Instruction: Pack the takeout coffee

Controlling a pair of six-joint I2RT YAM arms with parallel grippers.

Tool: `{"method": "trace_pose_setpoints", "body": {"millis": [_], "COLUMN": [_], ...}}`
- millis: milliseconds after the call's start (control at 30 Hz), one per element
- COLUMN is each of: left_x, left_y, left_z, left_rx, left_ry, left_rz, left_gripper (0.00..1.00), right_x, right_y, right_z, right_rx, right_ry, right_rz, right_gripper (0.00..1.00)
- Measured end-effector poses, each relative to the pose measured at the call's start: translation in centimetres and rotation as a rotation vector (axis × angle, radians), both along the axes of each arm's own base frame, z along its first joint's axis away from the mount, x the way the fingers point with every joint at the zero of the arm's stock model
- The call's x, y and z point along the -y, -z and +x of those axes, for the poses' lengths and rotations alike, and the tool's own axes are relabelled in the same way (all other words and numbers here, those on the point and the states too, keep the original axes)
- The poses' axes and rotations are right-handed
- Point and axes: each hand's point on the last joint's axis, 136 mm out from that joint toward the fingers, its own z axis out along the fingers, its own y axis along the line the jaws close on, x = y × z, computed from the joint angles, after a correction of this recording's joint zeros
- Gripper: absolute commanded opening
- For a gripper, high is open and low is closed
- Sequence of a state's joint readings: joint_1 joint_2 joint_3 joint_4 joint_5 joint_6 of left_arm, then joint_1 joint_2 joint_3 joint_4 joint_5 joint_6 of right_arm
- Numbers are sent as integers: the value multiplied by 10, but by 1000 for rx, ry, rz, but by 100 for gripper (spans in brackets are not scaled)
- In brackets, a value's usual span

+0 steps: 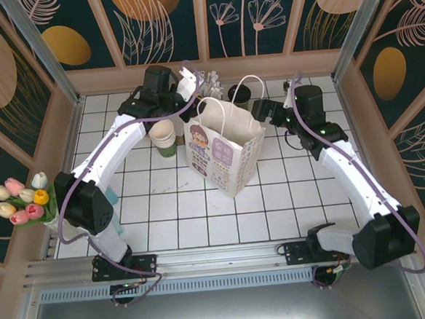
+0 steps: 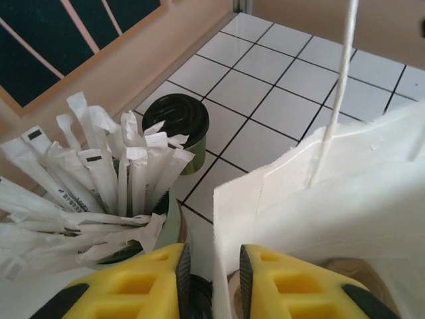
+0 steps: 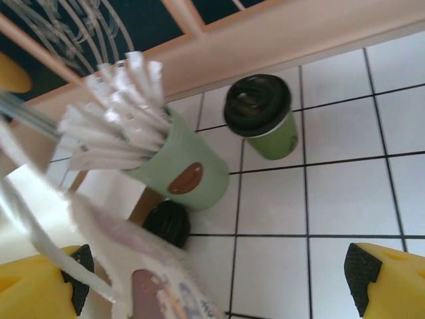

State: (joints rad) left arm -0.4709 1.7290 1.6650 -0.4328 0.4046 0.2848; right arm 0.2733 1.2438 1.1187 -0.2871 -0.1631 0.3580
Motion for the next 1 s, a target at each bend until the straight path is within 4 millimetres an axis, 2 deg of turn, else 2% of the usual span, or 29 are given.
{"method": "trace_pose_setpoints", "body": {"millis": [100,200,333,467,600,733,833,1000], "left_x": [-2,-8,-17,-23,-30,-54,-83,-142], "left_y": [-5,-15,-32,-39,-34,-23,-25,-31], "left_z": [-5,-17,-29,-27,-20,-19,-26,-57], "left_rx": [6,14,37,20,-47,-137,-173,-235], "left_ry": [3,-6,-40,-112,-221,-418,-594,-904], "left_rz": [-10,-29,-68,-114,-162,-206,-232,-267], "left_gripper": [55,68,83,99,99,99,98,99], "right_x": [13,13,-17,-44,-58,-84,-101,-106], "right_y": [25,36,24,4,-18,-19,-14,-8], "right_z": [22,30,18,-5,-32,-62,-76,-82], "right_rx": [-51,-73,-39,8,55,61,45,20], "right_ry": [46,9,-157,-304,-402,-498,-551,-565], "right_rz": [-15,11,57,83,120,130,127,119], "right_gripper": [98,99,99,99,99,99,99,99]}}
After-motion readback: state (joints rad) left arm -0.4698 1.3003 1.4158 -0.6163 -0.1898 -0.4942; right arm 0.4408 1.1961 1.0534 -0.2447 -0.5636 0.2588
